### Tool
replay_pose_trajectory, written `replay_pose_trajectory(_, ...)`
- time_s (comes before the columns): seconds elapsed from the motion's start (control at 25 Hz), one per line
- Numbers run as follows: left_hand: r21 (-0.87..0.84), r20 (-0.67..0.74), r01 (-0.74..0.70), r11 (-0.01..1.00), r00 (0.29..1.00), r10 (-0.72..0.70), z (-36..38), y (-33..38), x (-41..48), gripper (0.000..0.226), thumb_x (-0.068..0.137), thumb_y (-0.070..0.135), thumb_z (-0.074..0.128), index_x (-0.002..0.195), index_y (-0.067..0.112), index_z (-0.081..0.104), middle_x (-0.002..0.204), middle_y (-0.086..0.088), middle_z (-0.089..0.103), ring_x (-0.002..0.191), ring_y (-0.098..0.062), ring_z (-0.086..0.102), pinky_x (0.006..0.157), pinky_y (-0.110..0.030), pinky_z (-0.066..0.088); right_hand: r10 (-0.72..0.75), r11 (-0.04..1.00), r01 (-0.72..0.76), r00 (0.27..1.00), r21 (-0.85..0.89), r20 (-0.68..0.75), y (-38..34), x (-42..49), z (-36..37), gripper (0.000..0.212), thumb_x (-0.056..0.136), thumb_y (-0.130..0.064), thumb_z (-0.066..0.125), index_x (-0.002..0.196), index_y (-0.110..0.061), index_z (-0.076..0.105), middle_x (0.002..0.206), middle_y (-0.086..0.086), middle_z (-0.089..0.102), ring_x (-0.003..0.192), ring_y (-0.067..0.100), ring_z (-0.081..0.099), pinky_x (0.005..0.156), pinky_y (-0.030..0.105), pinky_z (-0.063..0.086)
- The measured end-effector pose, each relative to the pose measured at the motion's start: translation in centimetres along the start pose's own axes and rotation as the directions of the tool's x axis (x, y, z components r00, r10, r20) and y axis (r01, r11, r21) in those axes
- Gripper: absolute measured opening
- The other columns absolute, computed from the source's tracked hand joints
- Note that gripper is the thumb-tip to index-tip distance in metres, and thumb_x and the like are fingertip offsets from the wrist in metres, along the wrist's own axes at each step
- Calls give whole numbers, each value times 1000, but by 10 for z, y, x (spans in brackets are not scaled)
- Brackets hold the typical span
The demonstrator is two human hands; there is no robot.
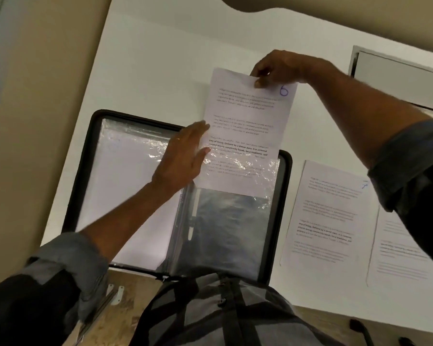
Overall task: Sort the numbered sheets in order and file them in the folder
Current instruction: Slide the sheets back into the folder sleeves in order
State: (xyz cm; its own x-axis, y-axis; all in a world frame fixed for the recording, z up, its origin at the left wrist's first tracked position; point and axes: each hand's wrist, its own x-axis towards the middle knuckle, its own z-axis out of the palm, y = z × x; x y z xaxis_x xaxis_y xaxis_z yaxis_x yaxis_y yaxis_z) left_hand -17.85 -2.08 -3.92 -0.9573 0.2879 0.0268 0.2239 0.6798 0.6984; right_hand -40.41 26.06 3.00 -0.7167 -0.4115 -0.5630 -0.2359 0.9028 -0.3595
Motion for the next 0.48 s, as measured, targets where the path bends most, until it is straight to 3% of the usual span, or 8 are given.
replay_pose_trajectory(0.16, 179, 233, -231, 956, 954, 187, 28, 15, -62, 61, 107, 35, 45, 159, 8, 28, 168, -7, 22, 158, -22, 12, 128, -46, 15, 2, 983, -23, 993, 184, 117, 7, 2, 28, 21, 92, -18, 73, 113, -15, 75, 107, 7, 75, 90, 17, 66, 94, 37, 53)
replay_pose_trajectory(0.36, 299, 354, -298, 907, 917, 184, 51, 16, -95, 67, 107, 42, 37, 162, 10, 17, 171, -7, 10, 158, -23, 5, 127, -49, 16, 1, 902, -134, 951, 411, 310, 5, -6, 59, 19, 92, -9, 73, 111, -11, 74, 99, 10, 74, 86, 21, 70, 72, 23, 60)
replay_pose_trajectory(0.48, 344, 378, -297, 891, 912, 158, 55, 13, -100, 71, 106, 48, 35, 163, 11, 14, 171, -7, 6, 158, -23, 2, 128, -48, 14, -8, 883, -160, 935, 441, 356, 0, -12, 69, 21, 91, -11, 74, 111, -12, 75, 104, 8, 77, 92, 20, 73, 75, 24, 61)
